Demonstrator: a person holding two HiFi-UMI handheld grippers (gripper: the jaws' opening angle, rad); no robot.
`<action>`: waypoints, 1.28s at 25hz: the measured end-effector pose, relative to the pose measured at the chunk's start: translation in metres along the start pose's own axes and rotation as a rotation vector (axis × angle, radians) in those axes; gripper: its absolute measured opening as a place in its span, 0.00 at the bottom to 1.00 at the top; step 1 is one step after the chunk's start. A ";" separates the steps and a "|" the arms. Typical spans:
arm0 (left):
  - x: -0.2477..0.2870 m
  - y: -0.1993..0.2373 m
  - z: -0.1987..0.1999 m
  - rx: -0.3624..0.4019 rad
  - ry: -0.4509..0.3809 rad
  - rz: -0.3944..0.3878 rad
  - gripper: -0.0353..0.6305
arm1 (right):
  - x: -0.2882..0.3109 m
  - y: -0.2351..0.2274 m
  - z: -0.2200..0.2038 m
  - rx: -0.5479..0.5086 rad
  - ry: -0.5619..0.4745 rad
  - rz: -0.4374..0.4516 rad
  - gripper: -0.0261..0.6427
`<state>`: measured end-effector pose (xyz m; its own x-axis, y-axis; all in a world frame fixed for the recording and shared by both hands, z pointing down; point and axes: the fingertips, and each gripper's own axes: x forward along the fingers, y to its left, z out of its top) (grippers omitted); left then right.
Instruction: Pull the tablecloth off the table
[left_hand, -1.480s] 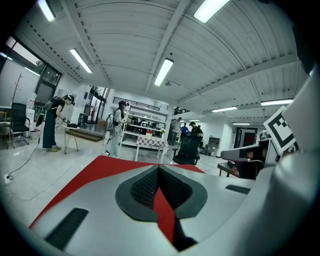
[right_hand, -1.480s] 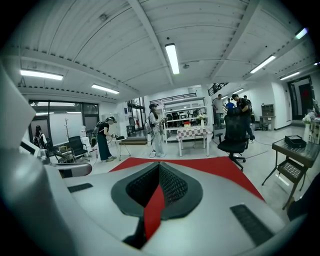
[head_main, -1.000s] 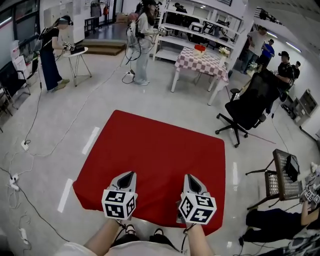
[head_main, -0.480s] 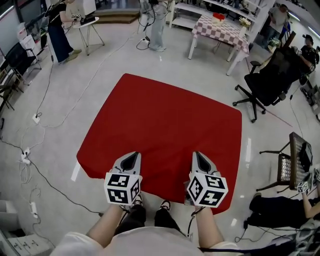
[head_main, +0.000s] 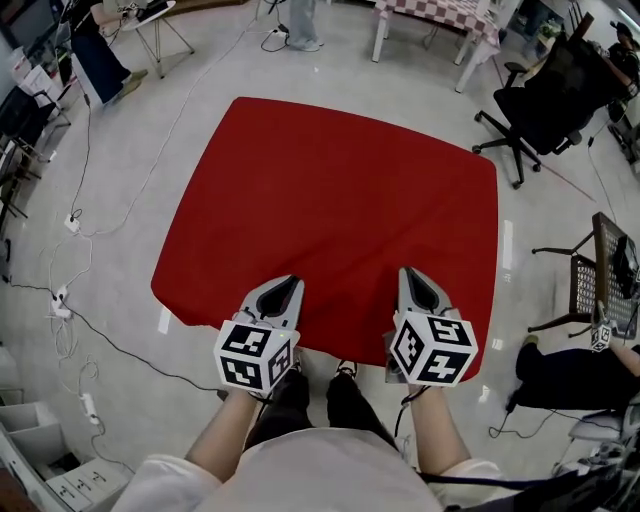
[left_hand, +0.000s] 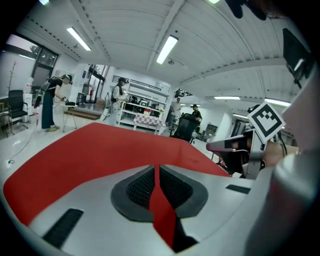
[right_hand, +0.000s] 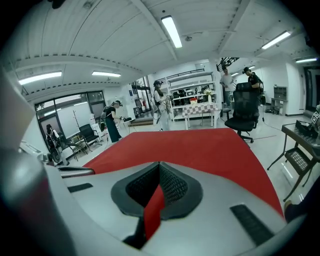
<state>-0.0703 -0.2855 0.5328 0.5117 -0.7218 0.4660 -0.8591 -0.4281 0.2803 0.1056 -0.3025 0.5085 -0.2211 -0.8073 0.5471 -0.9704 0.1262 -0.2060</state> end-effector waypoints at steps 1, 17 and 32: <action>0.003 -0.003 -0.003 -0.001 0.019 -0.023 0.09 | 0.000 -0.001 0.000 0.000 0.000 -0.001 0.08; 0.028 -0.030 -0.061 0.324 0.277 -0.198 0.49 | -0.010 -0.012 -0.033 0.040 0.052 -0.025 0.08; 0.052 -0.021 -0.093 0.452 0.520 -0.227 0.40 | -0.018 -0.035 -0.058 0.104 0.081 -0.077 0.08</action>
<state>-0.0253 -0.2638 0.6295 0.5157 -0.2845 0.8082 -0.5913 -0.8008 0.0955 0.1380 -0.2592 0.5530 -0.1573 -0.7627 0.6273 -0.9705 0.0017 -0.2413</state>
